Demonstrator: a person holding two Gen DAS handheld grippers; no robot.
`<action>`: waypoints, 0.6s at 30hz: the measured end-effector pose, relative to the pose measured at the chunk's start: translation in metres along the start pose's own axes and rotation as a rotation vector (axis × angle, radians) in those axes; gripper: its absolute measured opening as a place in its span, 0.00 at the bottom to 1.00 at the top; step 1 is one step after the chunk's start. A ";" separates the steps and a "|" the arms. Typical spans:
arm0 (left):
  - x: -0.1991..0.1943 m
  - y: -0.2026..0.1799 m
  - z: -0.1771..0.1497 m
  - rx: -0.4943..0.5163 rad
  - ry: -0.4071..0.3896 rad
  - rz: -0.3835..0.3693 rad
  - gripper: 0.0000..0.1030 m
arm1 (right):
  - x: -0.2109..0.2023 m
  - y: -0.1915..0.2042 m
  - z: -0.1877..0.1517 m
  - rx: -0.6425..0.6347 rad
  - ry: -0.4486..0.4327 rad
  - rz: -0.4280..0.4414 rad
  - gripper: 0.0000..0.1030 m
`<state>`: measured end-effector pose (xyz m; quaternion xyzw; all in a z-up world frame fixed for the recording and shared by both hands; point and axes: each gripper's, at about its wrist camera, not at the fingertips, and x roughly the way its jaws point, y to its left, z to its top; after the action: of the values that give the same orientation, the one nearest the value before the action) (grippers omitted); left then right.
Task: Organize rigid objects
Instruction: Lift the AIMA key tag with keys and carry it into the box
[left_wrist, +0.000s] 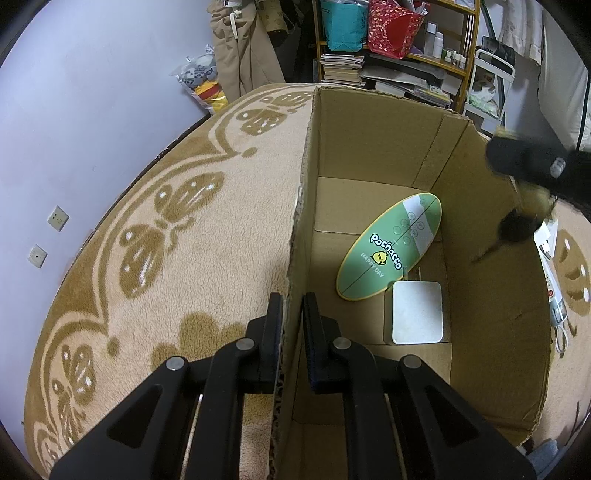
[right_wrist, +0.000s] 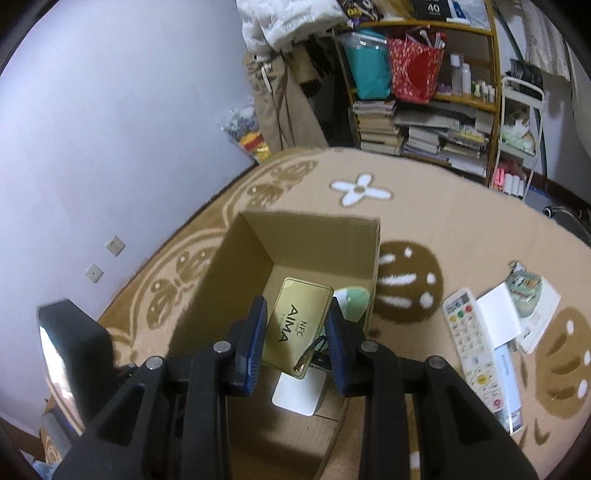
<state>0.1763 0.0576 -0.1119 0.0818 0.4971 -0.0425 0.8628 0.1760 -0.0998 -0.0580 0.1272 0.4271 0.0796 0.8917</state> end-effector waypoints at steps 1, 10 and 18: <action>0.000 0.000 0.000 -0.001 0.000 -0.001 0.10 | 0.004 0.000 -0.002 0.001 0.011 0.000 0.32; -0.001 0.000 0.000 -0.002 -0.001 -0.002 0.10 | 0.015 0.003 -0.011 -0.030 0.023 -0.026 0.33; -0.001 -0.001 0.001 0.000 -0.001 0.000 0.10 | 0.004 0.002 -0.009 -0.040 0.002 -0.042 0.40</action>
<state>0.1761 0.0569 -0.1103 0.0817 0.4965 -0.0427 0.8631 0.1715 -0.0958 -0.0660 0.1005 0.4291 0.0695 0.8950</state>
